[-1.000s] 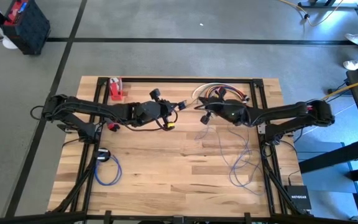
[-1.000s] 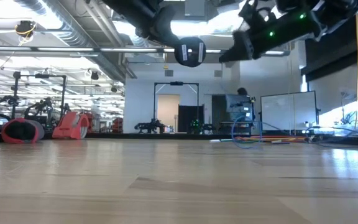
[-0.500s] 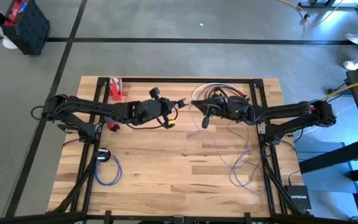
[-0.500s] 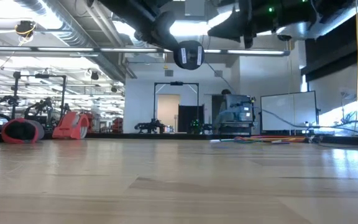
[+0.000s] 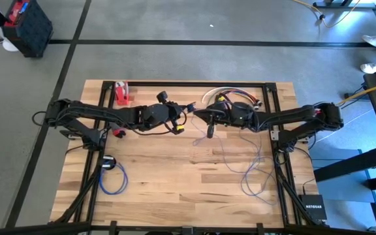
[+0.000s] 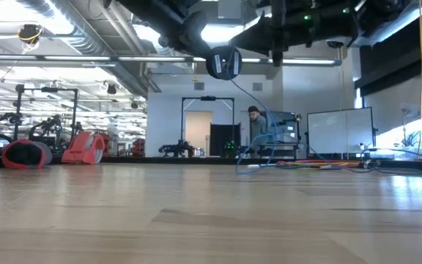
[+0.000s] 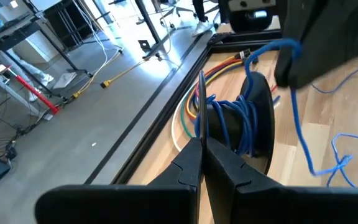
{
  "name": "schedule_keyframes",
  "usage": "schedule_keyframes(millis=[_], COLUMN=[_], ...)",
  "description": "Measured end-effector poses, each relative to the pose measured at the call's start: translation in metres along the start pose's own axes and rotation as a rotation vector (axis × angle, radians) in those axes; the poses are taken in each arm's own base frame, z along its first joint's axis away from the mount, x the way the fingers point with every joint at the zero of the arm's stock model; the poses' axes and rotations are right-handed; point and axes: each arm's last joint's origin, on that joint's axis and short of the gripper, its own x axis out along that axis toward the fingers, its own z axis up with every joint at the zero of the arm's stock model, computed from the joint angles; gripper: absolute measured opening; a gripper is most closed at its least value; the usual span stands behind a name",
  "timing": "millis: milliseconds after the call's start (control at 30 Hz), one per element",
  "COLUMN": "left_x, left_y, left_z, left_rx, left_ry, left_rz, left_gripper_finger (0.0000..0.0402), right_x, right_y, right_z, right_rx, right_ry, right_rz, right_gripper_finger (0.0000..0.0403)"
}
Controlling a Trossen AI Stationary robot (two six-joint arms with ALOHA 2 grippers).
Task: Coil cords
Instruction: Coil the blue cable wire on the black spool
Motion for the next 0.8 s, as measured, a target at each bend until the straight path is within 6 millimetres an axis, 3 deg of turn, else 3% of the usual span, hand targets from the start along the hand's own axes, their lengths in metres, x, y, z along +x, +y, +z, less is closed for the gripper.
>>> schedule_keyframes(millis=[367,533,800], left_x=[0.0,0.0,-0.001], left_y=[0.0,0.0,-0.001], left_z=[0.001,0.001,0.003], left_rx=[-0.018,-0.027,-0.048], left_ry=[-0.005,-0.005,-0.028], left_rz=[-0.001,-0.001,-0.004], left_gripper_finger=[0.0005,0.0005,0.0005], right_x=[0.035,0.044,0.043], right_y=[0.024,0.021,0.016], right_z=[-0.008,-0.022,-0.034], right_rx=[-0.06,-0.103,-0.243], right_ry=[0.069,0.144,0.248], right_rz=[0.057,-0.003,-0.152], right_gripper_finger=[0.0005,0.0005,0.0005])
